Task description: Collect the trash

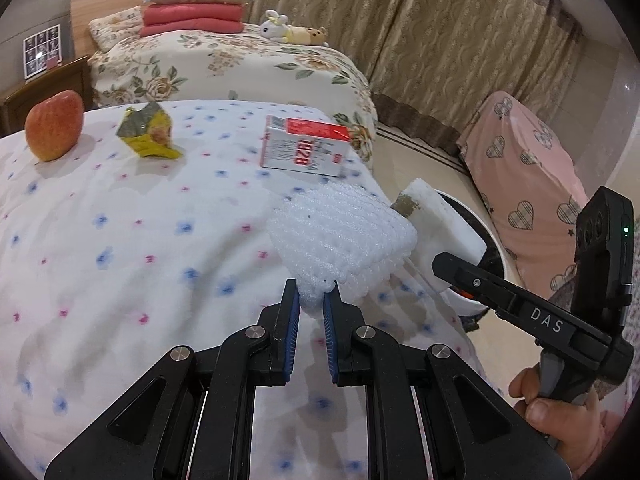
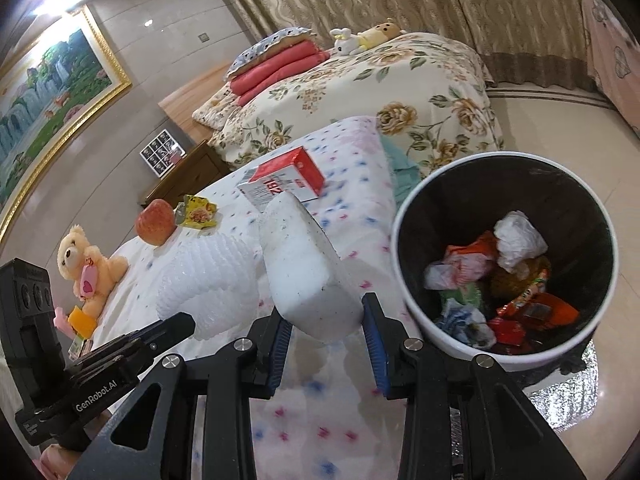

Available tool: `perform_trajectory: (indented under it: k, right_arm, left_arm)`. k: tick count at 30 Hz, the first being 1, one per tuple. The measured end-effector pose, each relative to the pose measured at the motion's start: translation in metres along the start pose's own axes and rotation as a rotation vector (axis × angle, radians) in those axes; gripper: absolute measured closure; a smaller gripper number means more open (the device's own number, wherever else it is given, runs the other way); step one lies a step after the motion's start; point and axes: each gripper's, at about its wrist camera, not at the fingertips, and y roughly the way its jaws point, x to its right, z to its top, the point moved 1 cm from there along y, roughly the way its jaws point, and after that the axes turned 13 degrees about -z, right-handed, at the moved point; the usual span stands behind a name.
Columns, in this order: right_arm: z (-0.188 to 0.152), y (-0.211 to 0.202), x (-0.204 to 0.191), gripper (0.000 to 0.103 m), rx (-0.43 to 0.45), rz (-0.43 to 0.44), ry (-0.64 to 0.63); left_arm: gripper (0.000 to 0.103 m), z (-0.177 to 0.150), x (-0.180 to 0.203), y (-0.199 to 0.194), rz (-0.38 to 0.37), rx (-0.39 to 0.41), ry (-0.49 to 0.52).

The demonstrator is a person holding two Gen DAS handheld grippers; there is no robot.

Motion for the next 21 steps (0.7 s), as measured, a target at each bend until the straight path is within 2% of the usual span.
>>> perform_trajectory:
  k: [21]
  right_arm:
    - [0.0,-0.021,0.053,0.068,0.032,-0.049,0.081]
  left_arm:
    - [0.092,0.006,0.049,0.033,-0.048,-0.048,0.081]
